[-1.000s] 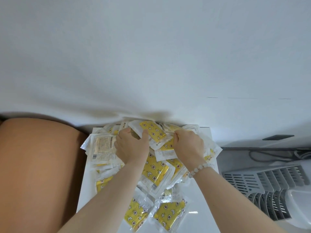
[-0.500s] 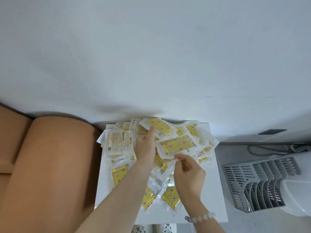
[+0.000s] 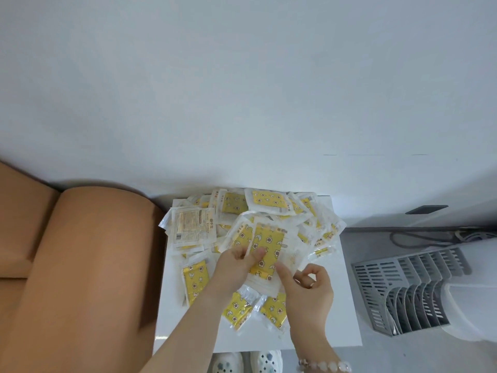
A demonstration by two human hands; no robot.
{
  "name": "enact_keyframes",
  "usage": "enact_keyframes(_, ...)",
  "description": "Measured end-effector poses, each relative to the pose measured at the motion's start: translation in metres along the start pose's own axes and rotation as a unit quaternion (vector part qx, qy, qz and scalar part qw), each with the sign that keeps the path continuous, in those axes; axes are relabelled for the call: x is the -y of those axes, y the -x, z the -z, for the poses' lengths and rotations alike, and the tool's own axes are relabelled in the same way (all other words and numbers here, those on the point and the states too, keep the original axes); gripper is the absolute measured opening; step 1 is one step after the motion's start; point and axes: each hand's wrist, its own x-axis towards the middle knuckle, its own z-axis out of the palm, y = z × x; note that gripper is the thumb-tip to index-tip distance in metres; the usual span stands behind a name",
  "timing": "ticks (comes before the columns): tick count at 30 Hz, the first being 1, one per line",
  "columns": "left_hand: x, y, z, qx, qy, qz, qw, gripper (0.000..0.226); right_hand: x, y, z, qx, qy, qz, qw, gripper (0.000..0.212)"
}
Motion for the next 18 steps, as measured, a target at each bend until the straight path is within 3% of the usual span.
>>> enact_keyframes(4,0.005,0.0,-0.003,-0.097,0.192,0.069,0.974,0.013,0.001,-0.005,0.005,-0.015,-0.146,-0.087,0.985,0.037)
enact_keyframes(6,0.001,0.003,-0.003,-0.066,0.311,0.082,0.944,0.015,0.002,-0.007,0.008,0.017,-0.218,-0.119,0.968,0.03)
enact_keyframes(8,-0.004,0.008,-0.007,-0.008,0.361,0.082,0.929,0.021,0.002,-0.007,0.007,0.06,-0.227,-0.131,0.963,0.021)
enact_keyframes(11,-0.006,0.008,-0.015,0.034,0.3,0.075,0.95,0.026,-0.003,-0.004,0.002,0.12,-0.197,-0.127,0.965,0.02)
enact_keyframes(15,-0.011,0.003,-0.018,-0.041,0.162,0.033,0.985,0.018,0.003,-0.007,0.014,0.244,-0.183,-0.181,0.935,0.038)
enact_keyframes(17,-0.012,0.002,-0.017,-0.074,0.082,-0.011,0.994,0.013,0.007,-0.018,0.024,0.256,-0.167,-0.226,0.925,0.052)
enact_keyframes(18,-0.012,0.003,-0.018,-0.077,0.04,-0.033,0.996,0.016,0.01,-0.025,0.026,0.254,-0.142,-0.238,0.927,0.049)
